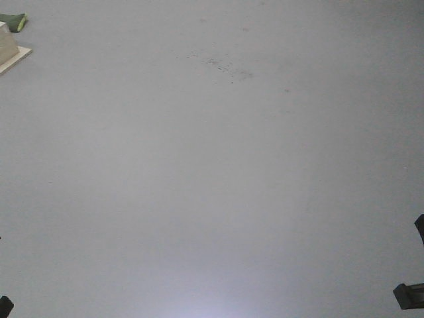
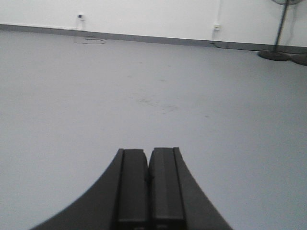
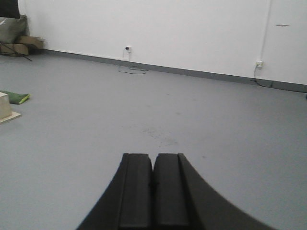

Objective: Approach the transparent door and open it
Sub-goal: 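Drive the base toward the white-framed glass door, then drive closer and align the base facing the glass door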

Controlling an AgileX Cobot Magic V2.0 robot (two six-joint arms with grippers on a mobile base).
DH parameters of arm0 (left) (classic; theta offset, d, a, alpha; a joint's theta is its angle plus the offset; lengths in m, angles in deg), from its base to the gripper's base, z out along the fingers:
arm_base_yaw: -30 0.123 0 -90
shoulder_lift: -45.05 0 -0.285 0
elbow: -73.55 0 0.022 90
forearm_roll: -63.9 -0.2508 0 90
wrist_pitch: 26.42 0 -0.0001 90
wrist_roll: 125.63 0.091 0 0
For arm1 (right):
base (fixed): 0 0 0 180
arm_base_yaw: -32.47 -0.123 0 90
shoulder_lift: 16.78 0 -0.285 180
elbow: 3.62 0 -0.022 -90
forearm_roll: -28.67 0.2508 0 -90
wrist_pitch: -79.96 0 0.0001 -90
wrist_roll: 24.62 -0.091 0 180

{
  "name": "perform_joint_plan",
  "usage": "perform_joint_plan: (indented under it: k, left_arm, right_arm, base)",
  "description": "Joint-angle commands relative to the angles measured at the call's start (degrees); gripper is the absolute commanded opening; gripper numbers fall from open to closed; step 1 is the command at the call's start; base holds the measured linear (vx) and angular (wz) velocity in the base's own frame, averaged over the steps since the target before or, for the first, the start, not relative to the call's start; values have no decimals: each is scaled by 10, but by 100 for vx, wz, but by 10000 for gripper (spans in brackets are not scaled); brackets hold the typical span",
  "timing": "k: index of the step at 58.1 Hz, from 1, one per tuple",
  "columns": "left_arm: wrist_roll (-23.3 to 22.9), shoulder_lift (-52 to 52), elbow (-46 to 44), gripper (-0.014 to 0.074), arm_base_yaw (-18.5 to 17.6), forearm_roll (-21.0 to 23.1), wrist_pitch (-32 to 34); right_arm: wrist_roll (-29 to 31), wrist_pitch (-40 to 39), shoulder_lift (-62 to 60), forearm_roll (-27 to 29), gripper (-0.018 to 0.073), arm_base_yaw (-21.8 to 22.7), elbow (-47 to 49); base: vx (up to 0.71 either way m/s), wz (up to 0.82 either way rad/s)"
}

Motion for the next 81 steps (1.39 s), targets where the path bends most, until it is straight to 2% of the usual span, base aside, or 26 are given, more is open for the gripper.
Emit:
perform_joint_plan:
  k: [1, 38, 81]
  left_arm:
    - [-1, -8, 15, 0, -3, 6, 48]
    - [-1, -8, 15, 0, -3, 6, 48]
    - [-1, -8, 15, 0, -3, 6, 48]
  right_arm:
    - [1, -48, -8, -1, 0, 2, -8]
    - [1, -48, -8, -1, 0, 2, -8]
    - [1, -48, -8, -1, 0, 2, -8]
  base:
    - [29, 46]
    - [34, 47]
    - [44, 26]
